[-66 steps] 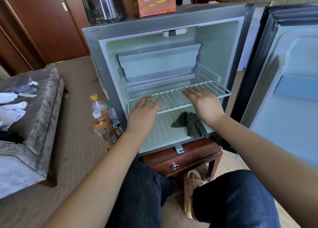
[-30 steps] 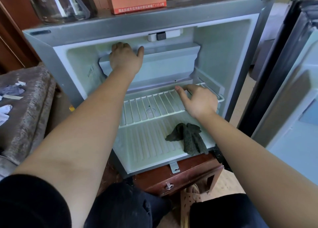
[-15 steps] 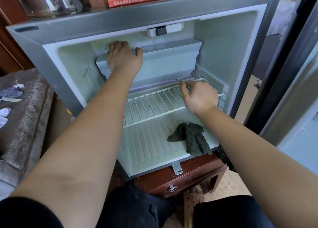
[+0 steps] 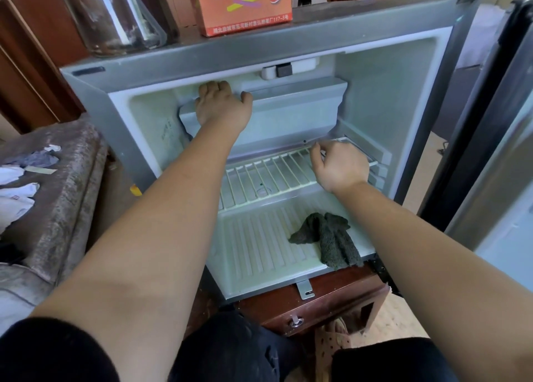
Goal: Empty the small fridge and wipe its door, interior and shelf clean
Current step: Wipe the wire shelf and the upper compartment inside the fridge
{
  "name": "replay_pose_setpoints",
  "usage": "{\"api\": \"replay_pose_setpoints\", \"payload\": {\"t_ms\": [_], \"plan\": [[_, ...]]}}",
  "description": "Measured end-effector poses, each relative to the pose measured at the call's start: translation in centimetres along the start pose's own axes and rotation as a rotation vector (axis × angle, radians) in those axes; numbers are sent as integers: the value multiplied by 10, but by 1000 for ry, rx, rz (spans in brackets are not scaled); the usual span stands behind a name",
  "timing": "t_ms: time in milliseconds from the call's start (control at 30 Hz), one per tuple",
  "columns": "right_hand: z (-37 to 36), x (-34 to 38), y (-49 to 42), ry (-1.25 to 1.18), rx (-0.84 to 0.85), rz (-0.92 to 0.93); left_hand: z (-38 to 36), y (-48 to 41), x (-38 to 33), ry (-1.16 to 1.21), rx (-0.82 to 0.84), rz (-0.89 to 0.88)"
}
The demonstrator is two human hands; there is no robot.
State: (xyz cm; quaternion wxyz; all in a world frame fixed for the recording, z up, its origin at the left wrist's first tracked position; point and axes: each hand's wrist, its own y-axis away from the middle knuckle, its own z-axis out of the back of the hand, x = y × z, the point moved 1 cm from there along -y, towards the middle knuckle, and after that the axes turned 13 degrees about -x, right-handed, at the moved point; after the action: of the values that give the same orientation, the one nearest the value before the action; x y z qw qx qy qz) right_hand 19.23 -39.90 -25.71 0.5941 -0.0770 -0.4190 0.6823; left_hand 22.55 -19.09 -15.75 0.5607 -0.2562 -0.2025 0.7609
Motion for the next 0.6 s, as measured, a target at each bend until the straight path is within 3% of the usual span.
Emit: {"api": "replay_pose_setpoints", "payload": {"t_ms": [467,600], "plan": [[-11,-5,-4,-9,-16,18,-1,19,-1,49,-54,-24],[0,7,-15,171,-158,307,-3,98,12,171,-139,-169]]}}
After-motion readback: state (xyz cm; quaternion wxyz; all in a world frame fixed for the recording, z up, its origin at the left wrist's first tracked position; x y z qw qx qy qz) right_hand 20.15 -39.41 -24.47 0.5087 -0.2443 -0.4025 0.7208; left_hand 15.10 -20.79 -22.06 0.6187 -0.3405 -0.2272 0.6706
